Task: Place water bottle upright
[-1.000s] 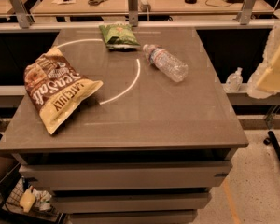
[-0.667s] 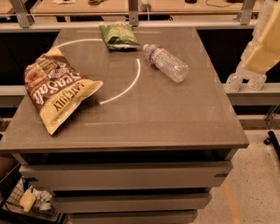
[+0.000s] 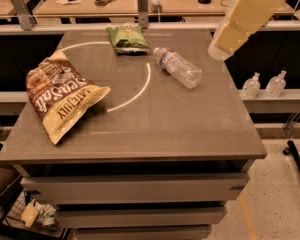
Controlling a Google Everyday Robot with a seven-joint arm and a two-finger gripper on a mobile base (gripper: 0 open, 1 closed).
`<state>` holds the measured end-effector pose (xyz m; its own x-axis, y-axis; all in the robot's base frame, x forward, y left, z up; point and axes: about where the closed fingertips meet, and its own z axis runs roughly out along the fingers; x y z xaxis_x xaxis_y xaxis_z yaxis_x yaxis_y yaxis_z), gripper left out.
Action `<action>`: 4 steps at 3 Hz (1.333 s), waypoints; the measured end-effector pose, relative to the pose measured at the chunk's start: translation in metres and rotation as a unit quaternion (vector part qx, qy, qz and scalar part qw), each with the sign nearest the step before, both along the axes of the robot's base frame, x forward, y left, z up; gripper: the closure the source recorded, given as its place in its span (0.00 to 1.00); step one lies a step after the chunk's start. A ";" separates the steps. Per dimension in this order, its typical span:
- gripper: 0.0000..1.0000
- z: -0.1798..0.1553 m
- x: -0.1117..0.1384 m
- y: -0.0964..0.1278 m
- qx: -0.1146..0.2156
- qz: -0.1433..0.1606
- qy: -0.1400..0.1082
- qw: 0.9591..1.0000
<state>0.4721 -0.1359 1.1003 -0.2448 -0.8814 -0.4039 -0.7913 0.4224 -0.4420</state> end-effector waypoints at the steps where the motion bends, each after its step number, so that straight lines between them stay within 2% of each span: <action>1: 0.00 -0.024 0.024 0.011 0.018 -0.052 0.035 0.998; 2: 0.00 -0.052 0.051 0.015 0.029 -0.106 0.065 0.992; 3: 0.00 -0.071 0.078 0.015 0.036 -0.140 0.083 0.986; 4: 0.00 -0.084 0.098 0.015 0.039 -0.161 0.093 0.982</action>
Offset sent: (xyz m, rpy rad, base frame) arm 0.0865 0.0161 -0.0926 0.0807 0.2230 -0.3524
